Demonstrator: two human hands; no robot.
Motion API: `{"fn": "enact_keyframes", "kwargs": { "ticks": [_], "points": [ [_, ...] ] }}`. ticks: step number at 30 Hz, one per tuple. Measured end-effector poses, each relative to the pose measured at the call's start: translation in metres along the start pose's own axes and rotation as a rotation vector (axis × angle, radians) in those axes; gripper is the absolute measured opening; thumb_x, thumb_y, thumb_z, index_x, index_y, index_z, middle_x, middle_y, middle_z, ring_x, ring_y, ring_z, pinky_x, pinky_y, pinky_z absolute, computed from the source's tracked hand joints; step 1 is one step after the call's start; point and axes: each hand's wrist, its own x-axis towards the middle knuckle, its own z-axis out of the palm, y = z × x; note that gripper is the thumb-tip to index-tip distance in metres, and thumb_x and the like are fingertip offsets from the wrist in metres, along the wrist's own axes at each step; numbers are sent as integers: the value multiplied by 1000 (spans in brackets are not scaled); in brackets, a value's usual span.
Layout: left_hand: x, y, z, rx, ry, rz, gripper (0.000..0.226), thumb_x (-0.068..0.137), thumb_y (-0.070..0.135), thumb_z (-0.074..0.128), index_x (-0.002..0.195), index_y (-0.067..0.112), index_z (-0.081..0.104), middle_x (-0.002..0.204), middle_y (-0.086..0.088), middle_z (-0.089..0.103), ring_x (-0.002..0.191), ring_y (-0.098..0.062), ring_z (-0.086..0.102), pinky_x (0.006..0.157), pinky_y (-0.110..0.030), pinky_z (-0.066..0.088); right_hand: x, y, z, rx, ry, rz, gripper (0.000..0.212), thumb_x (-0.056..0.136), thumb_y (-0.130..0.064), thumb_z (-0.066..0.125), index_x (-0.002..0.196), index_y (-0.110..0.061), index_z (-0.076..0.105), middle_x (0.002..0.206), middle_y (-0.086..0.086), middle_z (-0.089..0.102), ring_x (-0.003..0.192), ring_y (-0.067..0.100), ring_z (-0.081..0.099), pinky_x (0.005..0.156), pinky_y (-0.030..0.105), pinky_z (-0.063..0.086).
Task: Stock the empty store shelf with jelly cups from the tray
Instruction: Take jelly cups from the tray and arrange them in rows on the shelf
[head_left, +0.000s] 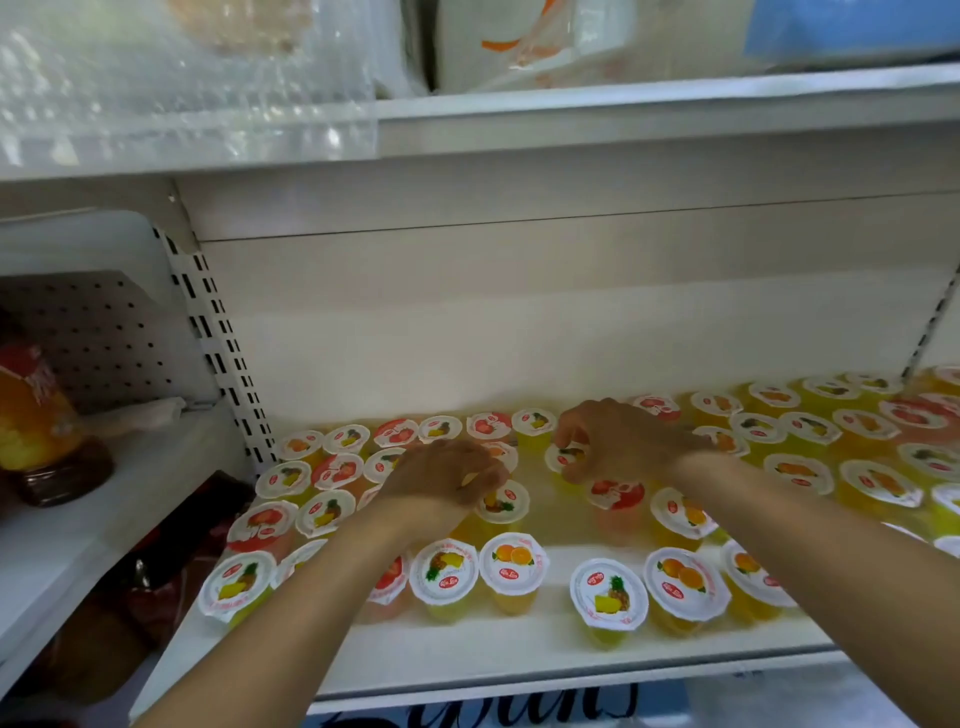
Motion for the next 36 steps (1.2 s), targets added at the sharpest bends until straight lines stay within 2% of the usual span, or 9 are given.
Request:
{"fn": "enact_keyframes", "kwargs": {
  "ticks": [3,6,11,14,17,20,24,29,36],
  "points": [
    [1,-1,0,11,-9,-1,46,99,54,29,139,37,47,150,16,38,141,-12,27,116,-36,14,7,-14,8,48,40,-50,20,80,-36,67,94,-28,55,82,-17,47,77,11,51,66,24,37],
    [1,0,0,23,-8,-6,46,100,53,30,139,37,47,150,15,38,141,-13,27,115,-36,14,10,-19,13,48,89,-66,16,82,-36,67,88,-26,55,83,-12,51,77,12,51,62,22,33],
    [-1,1,2,12,-8,-8,46,99,54,30,139,38,46,150,16,37,141,-11,27,115,-37,14,9,-20,16,76,97,-32,24,85,-38,67,99,-19,64,97,-5,61,82,13,55,60,16,32],
    [-4,-1,3,-28,7,-2,45,99,55,31,139,41,45,151,18,35,142,-9,25,117,-36,14,-1,-17,8,94,78,0,35,87,-47,63,113,-24,64,117,-7,61,98,14,58,76,24,42],
    [-11,-1,2,-128,65,13,40,99,52,35,136,44,48,149,23,35,141,-5,25,117,-32,14,-17,-10,-12,148,-37,16,36,80,-56,66,112,-38,63,123,-16,55,111,10,55,90,29,45],
    [-18,4,3,-119,92,72,35,99,47,41,132,42,52,146,23,39,138,-4,27,113,-27,13,-34,-5,-28,125,-220,72,47,69,-57,75,113,-49,60,118,-21,47,112,6,50,93,26,43],
    [-21,11,5,-142,161,62,31,94,44,54,124,39,60,139,19,46,134,-8,31,108,-26,20,-44,-5,-30,-98,-314,157,69,62,-54,78,123,-57,48,126,-13,42,112,13,51,91,29,50],
    [-21,13,7,-66,172,27,24,86,51,60,107,41,68,127,17,55,127,-11,37,104,-32,27,-49,-15,-18,-126,-195,152,60,73,-45,74,126,-42,47,120,-10,55,100,13,55,79,25,50],
    [-22,18,7,-26,183,33,25,86,50,62,108,39,68,129,15,54,128,-11,37,101,-29,22,-47,-38,6,-122,-19,29,38,74,-54,67,103,-33,55,101,-7,59,89,16,54,66,26,39]
  ]
}}
